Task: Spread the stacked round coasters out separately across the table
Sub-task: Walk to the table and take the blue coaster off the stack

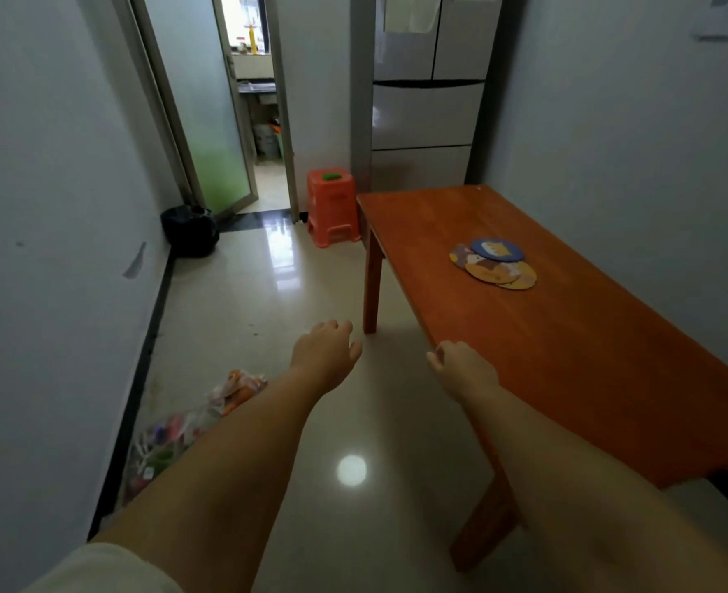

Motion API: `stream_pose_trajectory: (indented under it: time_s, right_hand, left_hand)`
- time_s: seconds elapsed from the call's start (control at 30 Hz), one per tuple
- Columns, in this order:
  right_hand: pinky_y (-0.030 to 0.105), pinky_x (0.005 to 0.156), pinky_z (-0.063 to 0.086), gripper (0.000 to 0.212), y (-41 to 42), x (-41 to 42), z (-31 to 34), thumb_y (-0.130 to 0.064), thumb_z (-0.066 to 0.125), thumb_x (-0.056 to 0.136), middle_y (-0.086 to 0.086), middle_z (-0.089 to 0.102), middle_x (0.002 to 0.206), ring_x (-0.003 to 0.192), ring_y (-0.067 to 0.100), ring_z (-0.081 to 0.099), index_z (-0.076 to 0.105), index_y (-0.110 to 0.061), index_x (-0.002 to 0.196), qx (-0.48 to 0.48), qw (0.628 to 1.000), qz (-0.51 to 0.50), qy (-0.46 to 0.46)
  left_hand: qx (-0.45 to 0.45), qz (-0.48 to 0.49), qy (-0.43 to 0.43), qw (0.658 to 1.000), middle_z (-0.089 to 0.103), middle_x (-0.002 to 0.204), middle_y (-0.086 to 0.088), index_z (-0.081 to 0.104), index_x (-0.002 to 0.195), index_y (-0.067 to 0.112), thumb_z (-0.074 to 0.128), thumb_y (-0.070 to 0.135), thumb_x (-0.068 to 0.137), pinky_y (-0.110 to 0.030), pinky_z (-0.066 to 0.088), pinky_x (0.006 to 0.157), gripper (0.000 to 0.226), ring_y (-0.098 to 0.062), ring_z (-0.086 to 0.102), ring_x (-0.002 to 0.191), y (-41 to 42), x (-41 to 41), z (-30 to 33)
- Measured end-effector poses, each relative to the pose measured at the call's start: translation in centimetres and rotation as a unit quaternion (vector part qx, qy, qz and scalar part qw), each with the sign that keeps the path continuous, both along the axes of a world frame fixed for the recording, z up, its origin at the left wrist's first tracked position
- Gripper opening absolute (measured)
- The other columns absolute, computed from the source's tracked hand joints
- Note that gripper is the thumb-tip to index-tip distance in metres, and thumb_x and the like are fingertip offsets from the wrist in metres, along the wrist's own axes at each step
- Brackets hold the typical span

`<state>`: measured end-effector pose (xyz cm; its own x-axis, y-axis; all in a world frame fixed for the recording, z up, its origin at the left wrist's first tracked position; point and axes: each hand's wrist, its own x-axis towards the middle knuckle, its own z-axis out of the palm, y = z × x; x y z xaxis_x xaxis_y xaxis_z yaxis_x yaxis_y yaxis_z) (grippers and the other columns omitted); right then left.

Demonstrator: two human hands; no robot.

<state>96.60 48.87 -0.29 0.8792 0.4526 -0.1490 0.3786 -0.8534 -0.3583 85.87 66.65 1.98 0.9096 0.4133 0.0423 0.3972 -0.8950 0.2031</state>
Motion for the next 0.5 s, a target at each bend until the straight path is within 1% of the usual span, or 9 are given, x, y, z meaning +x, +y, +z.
stream_pose_trajectory:
  time_s: [0.1,0.2,0.3,0.4,0.5]
  right_hand:
    - [0.043,0.092,0.048,0.043,2.2,5.0,-0.1,-0.041,0.038,0.097,0.014,0.059,0.121,0.111,0.031,0.057,0.057,-0.01,0.119,-0.01,1.0,-0.014,0.012]
    - [0.044,0.093,0.051,0.043,3.9,9.2,-0.2,-0.042,0.037,0.097,0.012,0.059,0.12,0.109,0.028,0.058,0.056,-0.012,0.121,-0.024,0.999,-0.027,0.016]
    - [0.043,0.092,0.051,0.043,6.6,14.7,-0.5,-0.041,0.037,0.097,0.011,0.059,0.121,0.109,0.026,0.058,0.056,-0.013,0.122,-0.033,0.997,-0.071,0.019]
    - [0.043,0.092,0.051,0.043,10.4,19.8,-0.5,-0.041,0.036,0.097,0.011,0.058,0.123,0.11,0.027,0.057,0.055,-0.012,0.122,-0.025,0.994,-0.1,0.024]
    - [0.043,0.09,0.049,0.043,14.8,23.6,-0.3,-0.04,0.035,0.098,0.012,0.056,0.123,0.11,0.029,0.056,0.055,-0.011,0.122,-0.012,0.992,-0.117,0.037]
  left_hand:
    - [0.008,-0.02,0.011,1.0,0.06,0.126,-0.009,0.051,0.131,0.013,0.037,0.038,0.098,-0.037,0.05,0.091,0.044,-0.026,0.058,0.114,2.3,5.6,-0.7]
    - [-0.005,-0.025,0.02,0.999,0.061,0.124,-0.008,0.05,0.131,0.015,0.037,0.04,0.097,-0.039,0.052,0.091,0.044,-0.026,0.059,0.112,5.0,10.2,-1.2]
    - [-0.004,-0.041,0.023,0.999,0.061,0.123,-0.007,0.051,0.129,0.015,0.038,0.04,0.097,-0.039,0.053,0.09,0.043,-0.025,0.059,0.111,8.8,16.3,-1.8]
    - [-0.004,-0.062,0.016,0.998,0.062,0.121,-0.007,0.052,0.125,0.015,0.038,0.039,0.097,-0.037,0.052,0.087,0.04,-0.024,0.059,0.109,13.0,22.4,-2.1]
    - [-0.001,-0.106,0.03,0.994,0.06,0.121,-0.009,0.052,0.124,0.013,0.036,0.037,0.098,-0.036,0.05,0.087,0.039,-0.025,0.058,0.11,16.5,28.7,-1.3]
